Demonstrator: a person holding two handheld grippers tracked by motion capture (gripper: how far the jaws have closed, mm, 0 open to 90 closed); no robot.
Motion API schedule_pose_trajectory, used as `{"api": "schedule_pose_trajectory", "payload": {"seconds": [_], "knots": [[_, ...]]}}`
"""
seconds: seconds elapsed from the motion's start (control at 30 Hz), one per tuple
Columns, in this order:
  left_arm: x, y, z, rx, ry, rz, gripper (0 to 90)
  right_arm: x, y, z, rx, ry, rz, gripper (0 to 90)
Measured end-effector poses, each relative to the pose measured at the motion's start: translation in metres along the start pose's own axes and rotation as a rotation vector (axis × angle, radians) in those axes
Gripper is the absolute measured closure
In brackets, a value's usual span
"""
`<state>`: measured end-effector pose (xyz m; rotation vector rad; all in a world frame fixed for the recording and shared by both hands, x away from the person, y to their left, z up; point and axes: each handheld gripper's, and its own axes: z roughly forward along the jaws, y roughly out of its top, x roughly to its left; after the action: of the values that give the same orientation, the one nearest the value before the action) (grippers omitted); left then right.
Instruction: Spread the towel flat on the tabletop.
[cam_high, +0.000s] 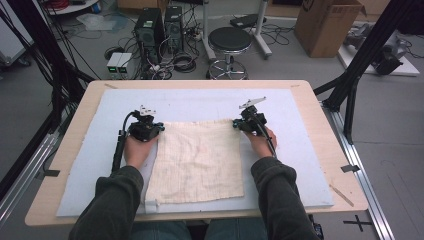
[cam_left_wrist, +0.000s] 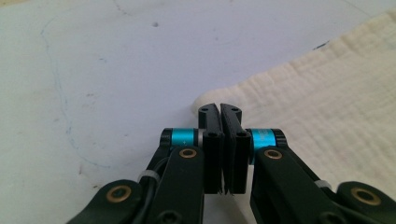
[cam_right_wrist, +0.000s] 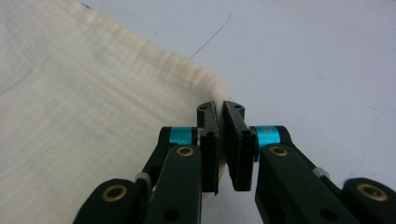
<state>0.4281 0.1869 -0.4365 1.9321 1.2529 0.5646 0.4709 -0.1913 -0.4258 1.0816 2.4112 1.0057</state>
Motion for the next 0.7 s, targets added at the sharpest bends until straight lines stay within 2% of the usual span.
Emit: {"api": "schedule_pose_trajectory", "payload": {"seconds": [0.07, 0.1, 0.17, 0.23, 0.37, 0.43, 0.53, 0.6, 0.63, 0.7], "knots": [[0.002, -0.002, 0.003, 0.006, -0.005, -0.020, 86.0, -0.003, -0.002, 0.005, -0.004, 0.011, 0.027, 82.0], [0.002, -0.002, 0.002, 0.008, -0.007, -0.016, 84.7, -0.005, -0.003, 0.007, 0.000, 0.015, 0.038, 79.9], [0.002, -0.001, 0.000, -0.008, -0.010, -0.020, 77.5, -0.007, -0.005, 0.008, -0.005, 0.022, 0.056, 75.9], [0.004, 0.000, -0.002, -0.019, -0.007, -0.029, 74.1, -0.008, -0.006, 0.006, -0.006, 0.042, 0.076, 71.6], [0.006, -0.001, -0.004, 0.002, -0.016, -0.049, 64.8, -0.010, -0.006, 0.000, -0.036, 0.056, 0.090, 65.4], [0.006, -0.001, -0.003, 0.008, -0.016, -0.062, 59.9, -0.011, -0.007, -0.001, -0.035, 0.064, 0.111, 63.4], [0.007, -0.002, 0.002, 0.011, -0.018, -0.080, 57.4, -0.013, -0.008, 0.001, -0.031, 0.070, 0.128, 60.2], [0.007, -0.004, 0.006, 0.027, -0.019, -0.077, 57.1, -0.012, -0.008, 0.004, -0.017, 0.069, 0.130, 58.7], [0.007, -0.004, 0.006, 0.020, -0.013, -0.068, 57.9, -0.012, -0.009, 0.006, -0.008, 0.057, 0.123, 58.4], [0.007, -0.004, 0.007, 0.011, -0.020, -0.055, 66.7, -0.012, -0.009, 0.009, 0.007, 0.048, 0.119, 61.3]]}}
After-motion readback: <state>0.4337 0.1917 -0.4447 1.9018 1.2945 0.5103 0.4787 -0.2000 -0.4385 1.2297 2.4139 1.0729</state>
